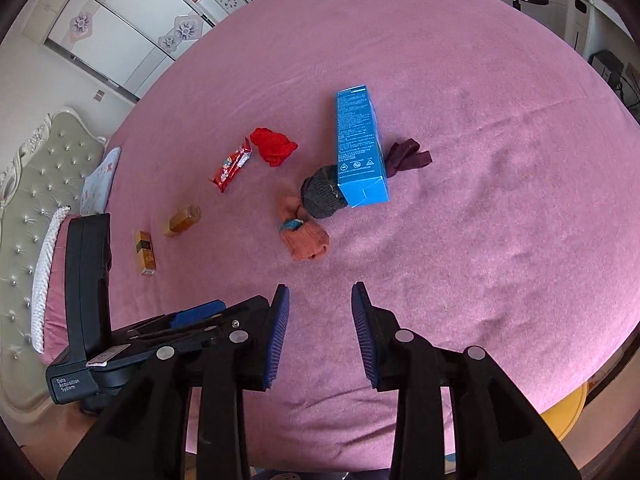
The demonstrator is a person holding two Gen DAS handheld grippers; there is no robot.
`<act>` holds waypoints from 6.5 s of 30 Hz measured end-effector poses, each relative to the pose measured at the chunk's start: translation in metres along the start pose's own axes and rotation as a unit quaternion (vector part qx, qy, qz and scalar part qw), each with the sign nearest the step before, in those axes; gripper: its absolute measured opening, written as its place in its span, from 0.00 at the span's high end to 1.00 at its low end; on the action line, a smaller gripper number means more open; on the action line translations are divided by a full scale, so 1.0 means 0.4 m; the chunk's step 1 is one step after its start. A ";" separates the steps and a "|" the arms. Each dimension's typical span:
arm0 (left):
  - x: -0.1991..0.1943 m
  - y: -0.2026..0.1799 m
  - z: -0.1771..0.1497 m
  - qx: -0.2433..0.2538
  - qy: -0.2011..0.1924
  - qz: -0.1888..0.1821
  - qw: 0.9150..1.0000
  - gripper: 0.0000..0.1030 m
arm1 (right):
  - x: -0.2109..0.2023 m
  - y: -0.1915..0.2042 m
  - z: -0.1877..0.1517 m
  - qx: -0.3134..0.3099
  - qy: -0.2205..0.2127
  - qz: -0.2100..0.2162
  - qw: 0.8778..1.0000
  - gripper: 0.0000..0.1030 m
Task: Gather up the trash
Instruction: 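Swing both open tools back over the bed toward the orange sock, then grasp the orange sock with the left tool while the right grasps the grey glove, then carry the orange sock and grey glove over the yellow bucket and open both tools, then swing both open tools back over the bed toward the blue box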
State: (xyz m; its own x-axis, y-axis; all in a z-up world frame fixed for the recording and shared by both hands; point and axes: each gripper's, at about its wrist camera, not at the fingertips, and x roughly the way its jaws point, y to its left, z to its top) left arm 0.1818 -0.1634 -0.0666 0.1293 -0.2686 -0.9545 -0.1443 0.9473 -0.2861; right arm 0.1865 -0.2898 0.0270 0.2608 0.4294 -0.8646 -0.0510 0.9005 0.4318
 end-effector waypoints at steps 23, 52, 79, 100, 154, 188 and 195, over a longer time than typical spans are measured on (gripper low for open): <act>0.295 0.042 0.204 -0.122 0.058 0.019 0.991 0.62 | 0.233 -0.001 0.224 -0.054 0.071 0.043 0.995 0.68; 0.145 0.152 0.135 -0.141 0.004 -0.040 0.989 0.71 | 0.338 0.044 0.213 -0.054 0.091 -0.013 0.994 0.92; -0.061 -0.073 -0.250 0.099 0.024 -0.075 0.992 0.71 | -0.167 -0.119 -0.324 0.131 -0.052 -0.023 0.990 0.92; 0.206 -0.714 -0.594 0.281 0.142 -0.070 0.947 0.71 | -0.484 -0.680 -0.698 0.286 -0.077 -0.081 0.952 0.92; 0.206 -0.563 -0.502 0.264 0.125 -0.019 0.956 0.22 | -0.369 -0.618 -0.645 0.300 -0.050 -0.088 0.949 0.71; 0.026 -0.192 0.081 0.036 0.010 -0.028 0.999 0.22 | -0.059 -0.219 0.037 0.080 -0.007 -0.038 0.996 0.71; 0.103 -0.220 0.201 -0.008 0.015 -0.018 1.000 0.22 | 0.020 -0.272 0.149 0.059 0.026 -0.029 0.997 0.70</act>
State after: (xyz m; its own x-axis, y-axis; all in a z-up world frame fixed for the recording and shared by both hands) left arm 0.2786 -0.2438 -0.0741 0.1056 -0.3078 -0.9456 -0.1561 0.9340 -0.3215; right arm 0.2516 -0.3883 -0.0116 0.2093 0.3821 -0.9001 0.0779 0.9111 0.4049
